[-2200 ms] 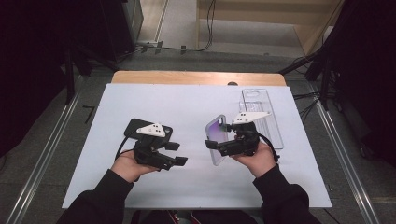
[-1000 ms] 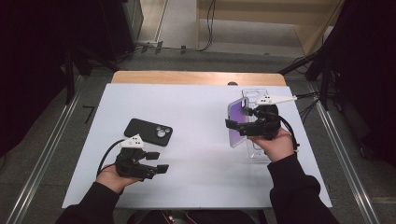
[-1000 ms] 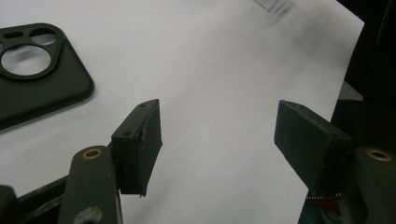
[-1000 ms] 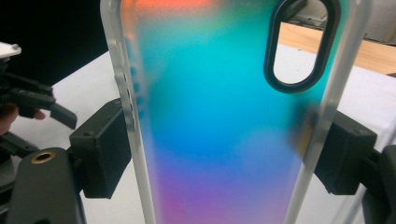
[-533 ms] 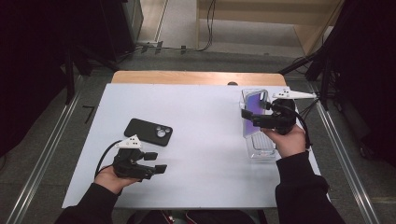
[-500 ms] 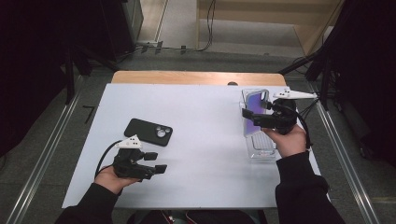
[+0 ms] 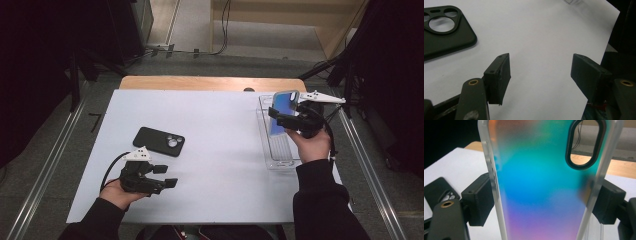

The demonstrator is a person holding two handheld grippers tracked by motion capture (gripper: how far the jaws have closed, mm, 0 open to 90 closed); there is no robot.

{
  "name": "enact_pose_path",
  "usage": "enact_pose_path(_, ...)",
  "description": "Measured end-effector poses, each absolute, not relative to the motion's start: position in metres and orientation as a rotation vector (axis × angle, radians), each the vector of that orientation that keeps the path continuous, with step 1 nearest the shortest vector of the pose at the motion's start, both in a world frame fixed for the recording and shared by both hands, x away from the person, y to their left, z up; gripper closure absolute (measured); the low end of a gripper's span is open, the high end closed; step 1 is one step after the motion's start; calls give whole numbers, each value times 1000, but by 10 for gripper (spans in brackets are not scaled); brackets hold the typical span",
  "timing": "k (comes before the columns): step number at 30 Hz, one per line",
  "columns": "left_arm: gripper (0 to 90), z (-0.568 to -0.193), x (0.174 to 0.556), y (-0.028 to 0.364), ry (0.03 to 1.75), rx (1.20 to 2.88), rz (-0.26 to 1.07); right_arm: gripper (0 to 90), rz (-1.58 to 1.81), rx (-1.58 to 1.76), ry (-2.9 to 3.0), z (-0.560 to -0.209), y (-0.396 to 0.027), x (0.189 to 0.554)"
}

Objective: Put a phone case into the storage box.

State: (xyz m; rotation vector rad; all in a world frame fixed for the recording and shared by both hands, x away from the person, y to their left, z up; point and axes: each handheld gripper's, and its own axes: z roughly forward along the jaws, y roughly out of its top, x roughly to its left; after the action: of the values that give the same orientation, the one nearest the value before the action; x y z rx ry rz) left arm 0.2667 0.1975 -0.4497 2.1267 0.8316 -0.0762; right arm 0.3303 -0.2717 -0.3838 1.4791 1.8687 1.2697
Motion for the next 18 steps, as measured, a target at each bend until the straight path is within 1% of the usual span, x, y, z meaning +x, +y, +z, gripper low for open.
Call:
enact_pose_path(13, 328, -453, 268, 196, 828, 2128, -96, 157, 1207, 1557, 1812, -391, -281, 366)
enact_pose_path(18, 328, -453, 269, 196, 832, 2125, -97, 157, 1206, 1606, 1776, -400, -284, 384)
